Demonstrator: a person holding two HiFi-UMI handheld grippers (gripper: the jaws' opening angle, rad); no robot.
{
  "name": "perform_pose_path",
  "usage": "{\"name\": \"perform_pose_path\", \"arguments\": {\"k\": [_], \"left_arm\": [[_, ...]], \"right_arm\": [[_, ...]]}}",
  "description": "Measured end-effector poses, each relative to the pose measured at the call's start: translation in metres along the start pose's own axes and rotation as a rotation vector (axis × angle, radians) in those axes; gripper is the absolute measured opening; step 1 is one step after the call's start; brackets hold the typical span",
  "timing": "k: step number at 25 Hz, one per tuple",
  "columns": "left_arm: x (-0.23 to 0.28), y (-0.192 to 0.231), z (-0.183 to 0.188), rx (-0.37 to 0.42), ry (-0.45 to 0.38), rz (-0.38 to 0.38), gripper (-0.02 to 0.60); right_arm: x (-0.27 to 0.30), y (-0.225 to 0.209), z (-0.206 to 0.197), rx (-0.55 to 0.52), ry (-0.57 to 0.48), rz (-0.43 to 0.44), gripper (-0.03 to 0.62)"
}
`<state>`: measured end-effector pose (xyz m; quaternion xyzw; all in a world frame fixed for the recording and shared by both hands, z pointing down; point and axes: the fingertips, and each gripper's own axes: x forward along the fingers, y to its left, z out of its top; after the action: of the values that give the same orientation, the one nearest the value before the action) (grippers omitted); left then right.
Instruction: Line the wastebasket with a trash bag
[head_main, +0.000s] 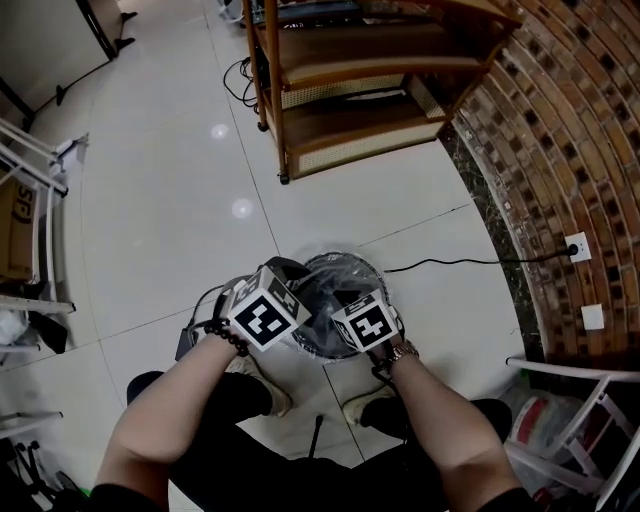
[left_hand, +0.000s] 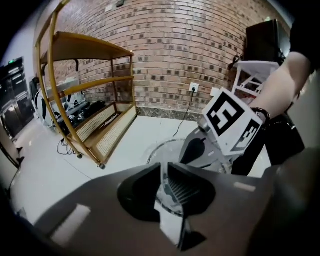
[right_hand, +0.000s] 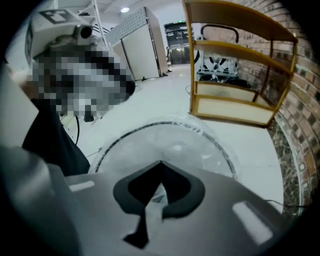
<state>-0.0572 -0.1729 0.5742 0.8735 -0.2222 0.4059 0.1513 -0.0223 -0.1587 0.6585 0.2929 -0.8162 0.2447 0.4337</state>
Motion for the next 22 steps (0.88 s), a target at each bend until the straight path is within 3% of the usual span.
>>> {"name": "perform_pose_path", "arguments": {"k": [2,5,13,18,22], "left_arm": [[-0.001,0.002,0.0,0.053,0.019,0.015,0.009],[-0.001,0.005,0.002,0.086,0.034,0.014,0.005],[-0.014,0.026,0.02,0.069,0.002,0.052,0.003],[-0.016,0.031,0.025,0.054,-0.003,0.051,0.005],[-0.013,0.03,0.03,0.066,-0.007,0.046,0.005]], "right_arm": [[0.015,0.001,-0.005,0.019,0.028,0.016,0.003],[0.038,-0.003,-0.014,0.075,0.072,0.026,0.002],[0.096,-0.004,-0.036,0.157,0.173,0.053,0.002],[0.122,-0.006,-0.045,0.151,0.217,0.053,0.002],[0.142,-0.008,-0.046,0.07,0.234,0.063,0.002]]}}
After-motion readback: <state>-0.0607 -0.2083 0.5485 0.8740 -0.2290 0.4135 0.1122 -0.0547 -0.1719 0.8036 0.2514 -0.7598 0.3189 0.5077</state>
